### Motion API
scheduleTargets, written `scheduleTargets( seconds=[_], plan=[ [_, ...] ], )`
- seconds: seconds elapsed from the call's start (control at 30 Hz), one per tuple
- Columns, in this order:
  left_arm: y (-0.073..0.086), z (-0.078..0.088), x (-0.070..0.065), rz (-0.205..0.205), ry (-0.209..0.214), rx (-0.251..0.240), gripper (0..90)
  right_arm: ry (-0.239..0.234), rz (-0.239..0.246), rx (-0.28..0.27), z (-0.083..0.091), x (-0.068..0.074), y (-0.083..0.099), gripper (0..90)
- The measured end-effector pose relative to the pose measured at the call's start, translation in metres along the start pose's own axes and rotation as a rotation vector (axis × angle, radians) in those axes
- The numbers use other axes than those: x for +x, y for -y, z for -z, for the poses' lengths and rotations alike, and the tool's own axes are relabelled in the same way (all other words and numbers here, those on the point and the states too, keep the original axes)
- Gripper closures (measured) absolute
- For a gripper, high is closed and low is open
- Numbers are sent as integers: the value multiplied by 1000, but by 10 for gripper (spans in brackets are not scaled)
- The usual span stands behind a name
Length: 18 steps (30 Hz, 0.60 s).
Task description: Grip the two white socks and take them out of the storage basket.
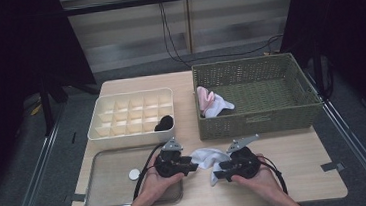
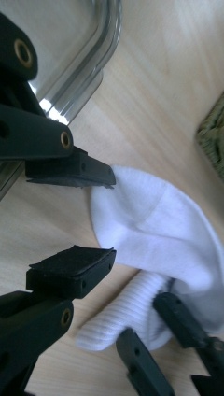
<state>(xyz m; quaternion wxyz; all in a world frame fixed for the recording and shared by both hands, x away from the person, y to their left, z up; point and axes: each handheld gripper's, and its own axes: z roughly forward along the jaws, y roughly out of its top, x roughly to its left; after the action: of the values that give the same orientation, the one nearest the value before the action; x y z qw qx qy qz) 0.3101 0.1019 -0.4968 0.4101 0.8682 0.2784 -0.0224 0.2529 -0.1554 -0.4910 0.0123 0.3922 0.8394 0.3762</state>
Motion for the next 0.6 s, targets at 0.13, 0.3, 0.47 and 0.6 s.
scheduleTargets(
  seconds=[0.13, 0.3, 0.47, 0.6],
  plan=[
    [-1, 3, 1, 8, 1, -25, 544, 15, 1, 2, 2, -3, 1, 825],
    [-1, 4, 1, 11, 0, -34, 529, -56, -28, -46, 15, -4, -2, 841],
    [-1, 5, -1, 5, 8, -34, 548, -80, -41, -163, 43, -5, -9, 838],
    [-4, 6, -5, -1, 18, -39, 574, -73, -83, -226, 60, -16, -9, 822]
  ],
)
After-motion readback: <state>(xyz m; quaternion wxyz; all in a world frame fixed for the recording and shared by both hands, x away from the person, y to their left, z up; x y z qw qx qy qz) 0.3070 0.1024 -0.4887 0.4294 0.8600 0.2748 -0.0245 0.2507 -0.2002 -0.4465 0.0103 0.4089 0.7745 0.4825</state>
